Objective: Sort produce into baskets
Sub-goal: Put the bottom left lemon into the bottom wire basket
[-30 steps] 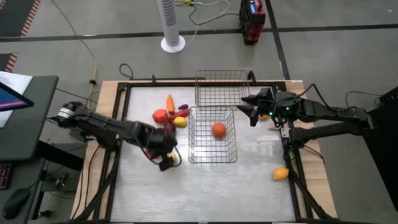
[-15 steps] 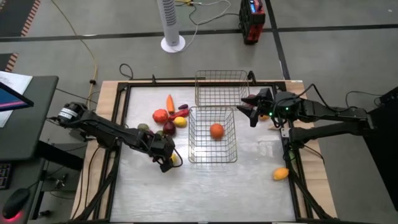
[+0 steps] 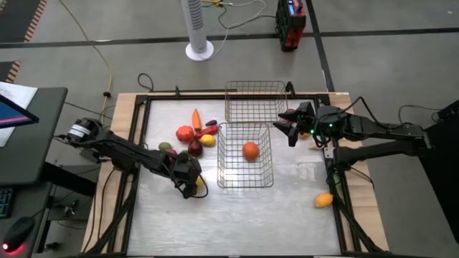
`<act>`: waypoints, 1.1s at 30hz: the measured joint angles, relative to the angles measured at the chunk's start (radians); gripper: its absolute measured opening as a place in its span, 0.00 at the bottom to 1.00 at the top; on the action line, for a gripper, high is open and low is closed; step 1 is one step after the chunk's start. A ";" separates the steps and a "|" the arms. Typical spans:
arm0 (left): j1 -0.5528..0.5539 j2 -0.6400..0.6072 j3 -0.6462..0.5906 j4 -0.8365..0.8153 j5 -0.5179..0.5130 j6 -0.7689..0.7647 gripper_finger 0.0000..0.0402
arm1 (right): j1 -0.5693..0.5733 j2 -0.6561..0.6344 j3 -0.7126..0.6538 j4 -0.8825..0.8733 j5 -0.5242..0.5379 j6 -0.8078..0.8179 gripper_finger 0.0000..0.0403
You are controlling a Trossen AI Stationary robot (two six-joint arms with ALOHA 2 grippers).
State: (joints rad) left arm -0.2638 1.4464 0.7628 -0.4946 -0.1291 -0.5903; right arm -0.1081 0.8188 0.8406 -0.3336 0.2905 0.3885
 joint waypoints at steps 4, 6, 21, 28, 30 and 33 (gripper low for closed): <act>0.000 0.049 0.000 0.016 0.008 0.045 0.68 | 0.000 0.000 0.000 -0.004 0.000 0.003 0.66; 0.006 0.066 0.000 0.016 0.015 0.045 0.63 | 0.000 0.000 0.000 -0.004 0.000 0.003 0.66; 0.090 -0.021 0.170 -0.072 -0.042 0.072 0.44 | 0.000 0.000 0.000 -0.003 0.000 0.004 0.66; 0.196 -0.027 0.342 0.036 -0.080 0.216 0.46 | 0.000 0.000 0.000 -0.002 0.000 0.006 0.66; 0.218 -0.007 0.374 0.095 -0.038 0.267 0.46 | 0.000 0.000 0.000 -0.002 0.000 0.006 0.66; 0.231 0.065 0.416 0.137 0.026 0.291 0.46 | 0.000 0.000 0.000 -0.005 0.000 0.006 0.66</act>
State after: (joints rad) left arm -0.0328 1.5112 1.1785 -0.3578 -0.1033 -0.2995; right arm -0.1085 0.8188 0.8406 -0.3387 0.2902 0.3943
